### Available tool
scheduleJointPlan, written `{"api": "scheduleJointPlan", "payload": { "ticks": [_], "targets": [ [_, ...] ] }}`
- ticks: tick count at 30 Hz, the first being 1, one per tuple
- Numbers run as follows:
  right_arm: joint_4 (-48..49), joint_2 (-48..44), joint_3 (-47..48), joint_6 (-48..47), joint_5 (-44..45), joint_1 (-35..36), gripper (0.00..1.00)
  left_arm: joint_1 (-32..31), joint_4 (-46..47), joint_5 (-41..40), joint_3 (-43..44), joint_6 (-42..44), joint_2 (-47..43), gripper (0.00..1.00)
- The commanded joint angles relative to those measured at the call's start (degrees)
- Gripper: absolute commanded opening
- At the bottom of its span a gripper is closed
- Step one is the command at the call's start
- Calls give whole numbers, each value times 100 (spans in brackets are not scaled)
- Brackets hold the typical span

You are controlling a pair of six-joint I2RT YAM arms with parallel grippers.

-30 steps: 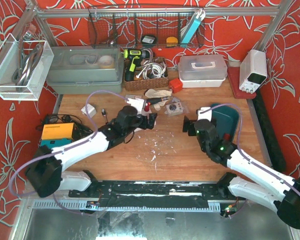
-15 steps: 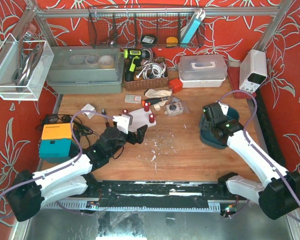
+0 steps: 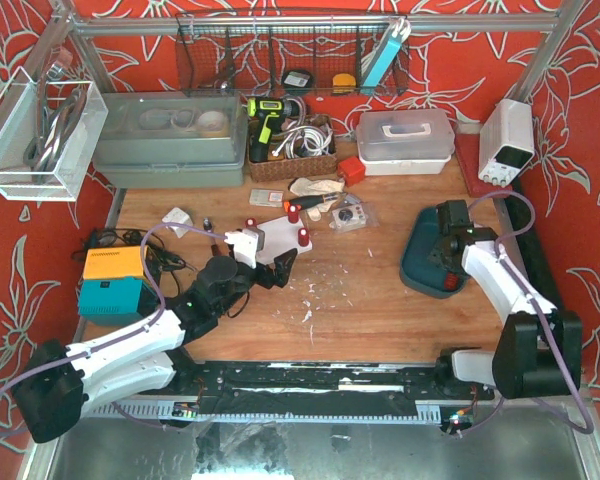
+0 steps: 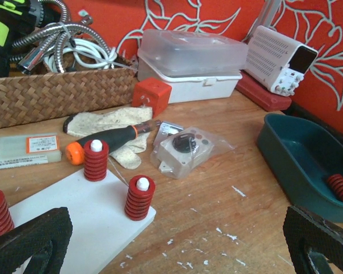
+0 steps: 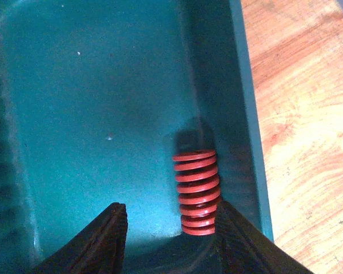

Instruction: Install the large spring

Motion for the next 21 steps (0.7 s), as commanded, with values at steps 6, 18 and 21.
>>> {"api": "scheduleJointPlan", "payload": {
  "ticks": [6,18,21],
  "targets": [
    [-113,519,-8,216,7,-111,47,-49,325,265,-38,-139,9,100],
    [107,1125,-135,314,102,-136,51,-50,291,220,-32,-90,-2,100],
    [232,1252,-172,299,100,-148,51,-50,289,191,-24,-72,26,100]
  ]
}}
